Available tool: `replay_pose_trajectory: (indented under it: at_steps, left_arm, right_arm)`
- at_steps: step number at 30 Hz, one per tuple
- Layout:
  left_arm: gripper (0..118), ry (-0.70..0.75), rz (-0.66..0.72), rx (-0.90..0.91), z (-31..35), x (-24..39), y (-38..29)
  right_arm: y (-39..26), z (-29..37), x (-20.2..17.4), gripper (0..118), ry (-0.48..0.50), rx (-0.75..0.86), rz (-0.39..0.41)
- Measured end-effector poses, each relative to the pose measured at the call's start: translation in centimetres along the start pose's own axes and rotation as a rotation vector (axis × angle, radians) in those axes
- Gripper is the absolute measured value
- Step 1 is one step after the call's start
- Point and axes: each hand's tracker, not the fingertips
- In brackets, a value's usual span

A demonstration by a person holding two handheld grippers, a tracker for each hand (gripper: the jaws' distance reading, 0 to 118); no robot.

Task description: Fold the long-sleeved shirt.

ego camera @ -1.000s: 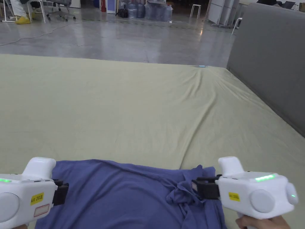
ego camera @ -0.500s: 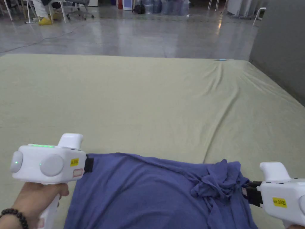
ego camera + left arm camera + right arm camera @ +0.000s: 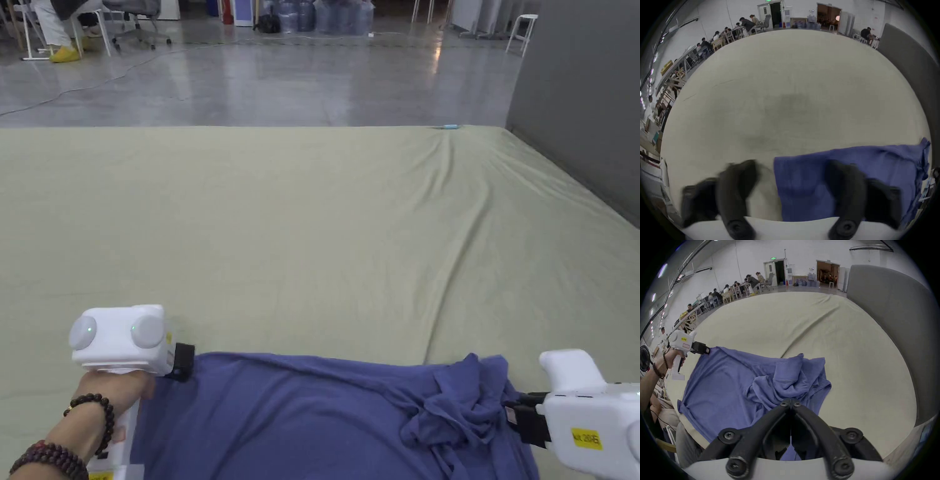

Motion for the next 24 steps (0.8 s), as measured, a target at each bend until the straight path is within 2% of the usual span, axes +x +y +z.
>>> replay_pose_trajectory:
  at_steps: [1, 2, 4, 8, 9, 11, 12, 17, 21, 22, 24]
  left_arm:
    - [70, 0.021, -0.028, 0.037, 0.8, 0.7, -0.4]
    - [58, 0.008, -0.058, 0.036, 1.3, 1.1, -0.4]
    - [0, 0.008, -0.103, 0.065, 2.5, 1.7, -0.4]
    - [0, -0.035, -0.067, 0.09, 5.0, 1.7, -0.5]
    - [0, -0.036, -0.073, 0.1, 5.6, 1.5, -0.5]
    - [0, -0.047, -0.092, 0.118, 6.7, 1.6, -0.7]
    - [0, -0.052, -0.097, 0.125, 6.9, 1.4, -0.7]
    - [0, -0.073, -0.086, 0.14, 7.3, 0.7, -0.7]
    - [0, -0.07, -0.096, 0.137, 7.2, 0.7, -0.8]
    - [0, -0.069, -0.097, 0.136, 7.3, 0.6, -0.9]
    - [0, -0.07, -0.097, 0.136, 7.4, 0.6, -1.1]
  right_arm:
    - [0.3, -0.4, 0.1, 0, -0.003, -0.006, 0.0]
    - [0.9, -0.8, 0.4, 0, -0.006, -0.013, -0.002]
    - [2.4, -1.8, 1.0, 0, -0.006, -0.025, -0.008]
    - [6.7, -4.4, 2.5, 0, -0.039, -0.037, -0.047]
    - [7.7, -5.2, 3.0, 10, -0.048, -0.038, -0.067]
    - [9.9, -7.0, 4.1, 75, -0.063, -0.07, -0.111]
    - [10.7, -8.4, 4.7, 96, -0.05, -0.115, -0.128]
    - [12.2, -12.8, 6.8, 93, -0.131, -0.236, -0.194]
    - [11.9, -14.7, 7.1, 49, -0.114, -0.31, -0.248]
    - [11.7, -15.1, 6.8, 46, -0.102, -0.345, -0.245]
    - [11.0, -15.4, 5.5, 39, -0.074, -0.409, -0.18]
